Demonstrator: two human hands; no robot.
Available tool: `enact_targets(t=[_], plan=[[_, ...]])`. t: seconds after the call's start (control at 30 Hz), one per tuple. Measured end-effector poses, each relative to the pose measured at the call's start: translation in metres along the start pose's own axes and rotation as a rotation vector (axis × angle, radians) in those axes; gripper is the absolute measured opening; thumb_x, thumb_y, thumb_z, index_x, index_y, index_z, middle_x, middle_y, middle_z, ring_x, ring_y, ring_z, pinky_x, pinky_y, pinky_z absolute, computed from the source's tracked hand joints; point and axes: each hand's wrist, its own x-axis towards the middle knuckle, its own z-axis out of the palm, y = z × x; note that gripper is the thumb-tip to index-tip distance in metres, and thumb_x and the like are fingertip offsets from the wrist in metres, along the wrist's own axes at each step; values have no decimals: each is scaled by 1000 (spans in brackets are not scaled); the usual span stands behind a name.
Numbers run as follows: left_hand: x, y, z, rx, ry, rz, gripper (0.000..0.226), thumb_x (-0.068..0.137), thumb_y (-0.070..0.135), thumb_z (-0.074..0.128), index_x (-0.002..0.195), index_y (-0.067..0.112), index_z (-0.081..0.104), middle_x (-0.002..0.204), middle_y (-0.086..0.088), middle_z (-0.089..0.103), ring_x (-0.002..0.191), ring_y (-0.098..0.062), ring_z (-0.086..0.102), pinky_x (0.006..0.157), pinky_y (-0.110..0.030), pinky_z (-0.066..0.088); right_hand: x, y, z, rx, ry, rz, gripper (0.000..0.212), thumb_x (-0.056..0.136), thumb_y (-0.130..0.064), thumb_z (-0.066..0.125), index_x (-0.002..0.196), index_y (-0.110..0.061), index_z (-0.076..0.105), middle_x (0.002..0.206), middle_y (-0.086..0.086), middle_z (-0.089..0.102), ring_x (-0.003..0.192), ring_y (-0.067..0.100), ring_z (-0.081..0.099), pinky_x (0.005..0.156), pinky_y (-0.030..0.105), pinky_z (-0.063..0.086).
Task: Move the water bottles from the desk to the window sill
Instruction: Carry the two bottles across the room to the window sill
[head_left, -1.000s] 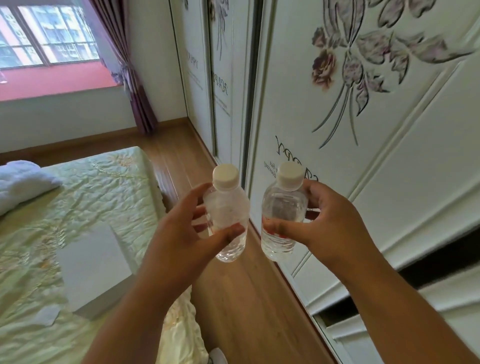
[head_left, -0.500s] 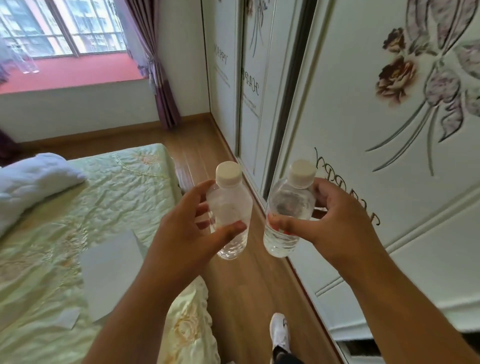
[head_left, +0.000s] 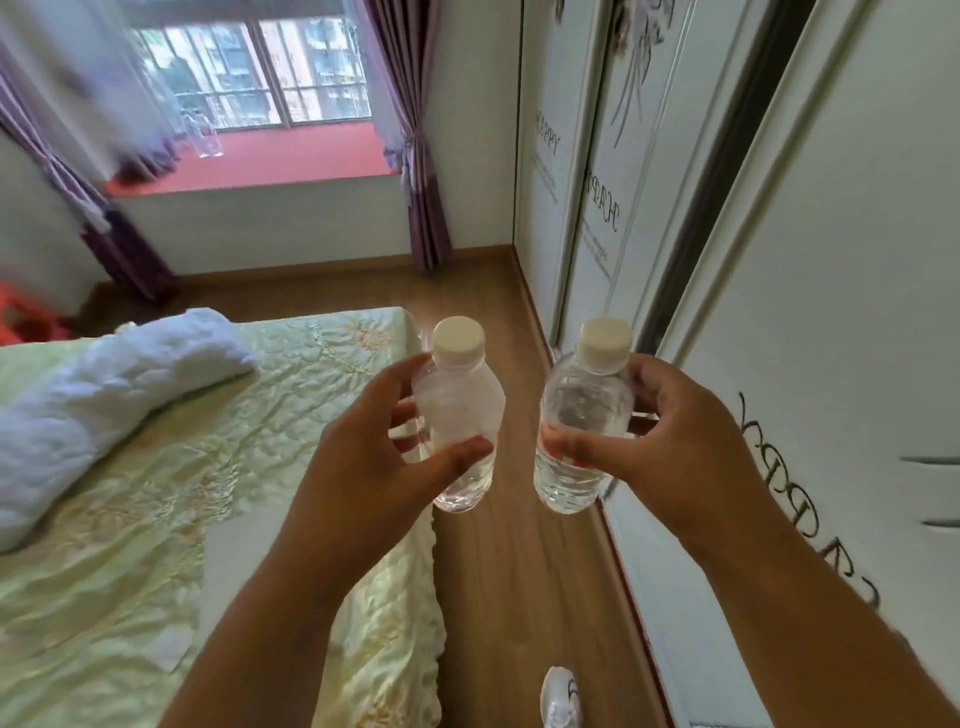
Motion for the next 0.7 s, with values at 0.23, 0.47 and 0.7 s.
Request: enact_targets(t=[0.23,0.47,0.7], plan=[[62,8,28,-5,103,-37,84,66,49,89,141,42,50,131,23,64,117,1,64,97,-35,58,90,15,-16,38,-91,-65,71,60,-53,87,123,-40,56,104,-31,64,94,-19,60,70,5,53],[106,6,46,-19,137,-61,84,65,50,88,141,41,51,127,26,65,113,8,63,92,-21,57,148,27,-21,54,-153,-60,61,55,-57,84,107,-46,55,93,-40,60,90,-28,55,64,-6,39],[176,-12,51,-42,100,-53,81,66,49,88,139,42,52,125,26,66,114,6,64,94,-27,58,213,34,-7,24,-148,-29,66,56,-57,83,113,-45,53,97,-41,56,85,-32,53,61,-7,36]])
